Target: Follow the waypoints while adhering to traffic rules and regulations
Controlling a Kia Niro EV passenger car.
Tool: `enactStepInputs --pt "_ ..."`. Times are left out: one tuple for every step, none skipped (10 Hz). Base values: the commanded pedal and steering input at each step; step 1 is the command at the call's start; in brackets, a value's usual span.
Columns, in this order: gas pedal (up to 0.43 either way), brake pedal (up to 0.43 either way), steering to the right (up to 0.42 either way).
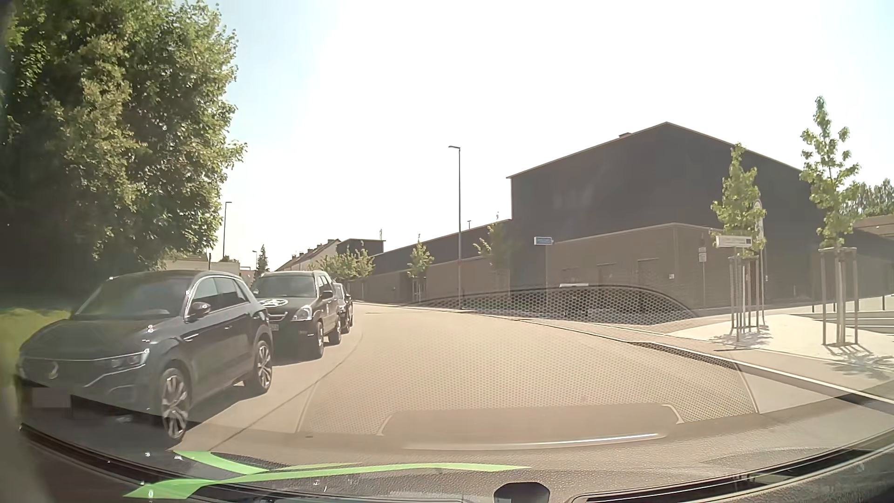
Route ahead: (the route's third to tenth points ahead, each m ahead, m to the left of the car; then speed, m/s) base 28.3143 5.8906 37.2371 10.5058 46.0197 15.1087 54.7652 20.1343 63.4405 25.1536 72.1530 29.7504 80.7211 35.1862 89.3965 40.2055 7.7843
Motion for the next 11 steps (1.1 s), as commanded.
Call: enactStepInputs --pt "0.197 0.0 0.01" --pt "0.197 0.0 0.008" --pt "0.138 0.0 0.006" --pt "0.13 0.0 0.003" --pt "0.13 0.0 0.0" --pt "0.118 0.0 -0.002" --pt "0.098 0.0 -0.006" --pt "0.087 0.0 -0.009" --pt "0.087 0.0 -0.01" --pt "0.079 0.0 -0.014" --pt "0.079 0.0 -0.018"
